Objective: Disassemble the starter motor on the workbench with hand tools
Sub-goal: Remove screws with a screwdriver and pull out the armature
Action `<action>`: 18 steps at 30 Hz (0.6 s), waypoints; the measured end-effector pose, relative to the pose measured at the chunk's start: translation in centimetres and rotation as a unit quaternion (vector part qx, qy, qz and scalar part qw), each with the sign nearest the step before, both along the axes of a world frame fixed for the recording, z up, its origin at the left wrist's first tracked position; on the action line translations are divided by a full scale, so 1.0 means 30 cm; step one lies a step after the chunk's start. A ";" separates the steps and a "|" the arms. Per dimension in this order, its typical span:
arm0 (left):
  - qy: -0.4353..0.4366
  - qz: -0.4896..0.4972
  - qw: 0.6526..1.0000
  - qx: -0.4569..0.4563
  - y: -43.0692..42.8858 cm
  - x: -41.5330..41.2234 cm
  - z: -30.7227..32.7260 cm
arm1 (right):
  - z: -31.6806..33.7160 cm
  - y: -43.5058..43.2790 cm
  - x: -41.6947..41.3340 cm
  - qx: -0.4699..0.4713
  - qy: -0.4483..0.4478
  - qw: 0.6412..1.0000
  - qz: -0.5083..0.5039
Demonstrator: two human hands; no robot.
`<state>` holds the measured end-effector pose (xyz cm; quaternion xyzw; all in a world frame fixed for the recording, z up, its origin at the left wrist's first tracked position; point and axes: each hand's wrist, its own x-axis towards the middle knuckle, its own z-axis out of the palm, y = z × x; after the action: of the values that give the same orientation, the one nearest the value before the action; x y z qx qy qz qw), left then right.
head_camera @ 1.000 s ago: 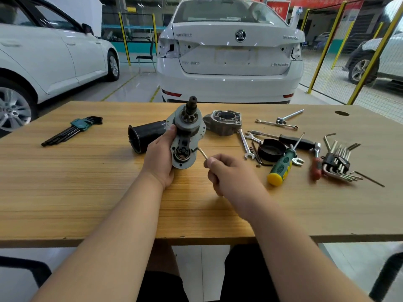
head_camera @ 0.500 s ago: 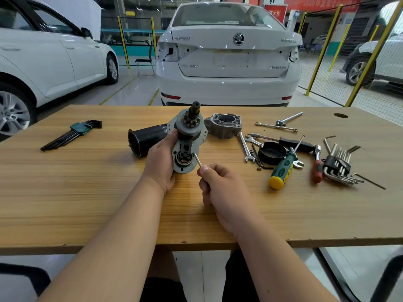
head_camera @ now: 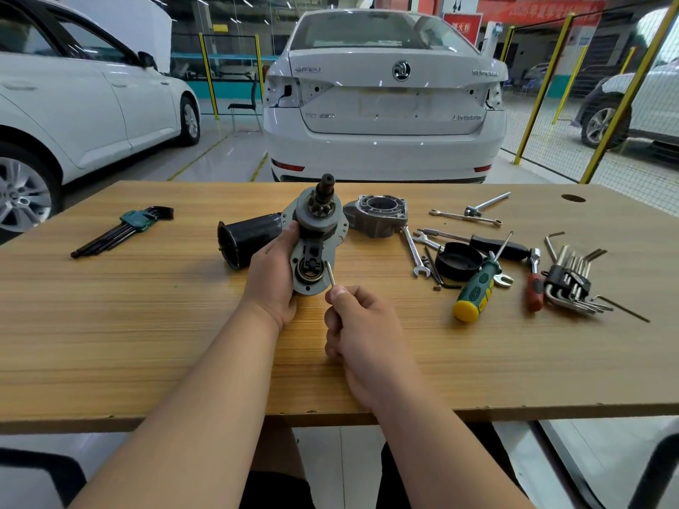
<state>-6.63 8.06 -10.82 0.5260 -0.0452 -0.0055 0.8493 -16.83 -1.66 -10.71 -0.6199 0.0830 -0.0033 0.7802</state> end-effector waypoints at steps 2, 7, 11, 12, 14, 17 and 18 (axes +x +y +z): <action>0.005 -0.003 1.000 -0.007 0.001 0.001 0.002 | 0.002 0.012 0.001 0.027 0.011 1.000 0.002; 0.009 -0.005 1.000 -0.012 0.006 0.000 0.005 | 0.004 0.029 0.002 0.096 0.026 0.995 0.010; 0.006 -0.002 1.000 -0.008 0.000 0.000 0.005 | 0.005 0.012 0.001 0.109 0.024 0.994 0.020; 0.007 -0.001 1.000 -0.008 -0.001 0.000 0.005 | 0.006 0.008 0.003 0.105 0.022 0.994 0.020; 0.009 0.000 1.000 -0.008 0.000 0.000 0.005 | 0.005 0.001 0.006 0.095 0.019 0.995 0.023; 0.009 0.002 1.000 -0.009 0.004 0.000 0.005 | 0.006 -0.009 0.011 0.073 0.013 0.997 0.034; 0.009 0.001 1.000 -0.010 0.005 0.000 0.006 | 0.008 -0.014 0.014 0.062 0.012 0.997 0.037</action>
<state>-6.63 8.20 -10.65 0.5176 -0.0368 -0.0089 0.8548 -16.41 -2.07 -10.46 -0.5729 0.0697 0.0382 0.8158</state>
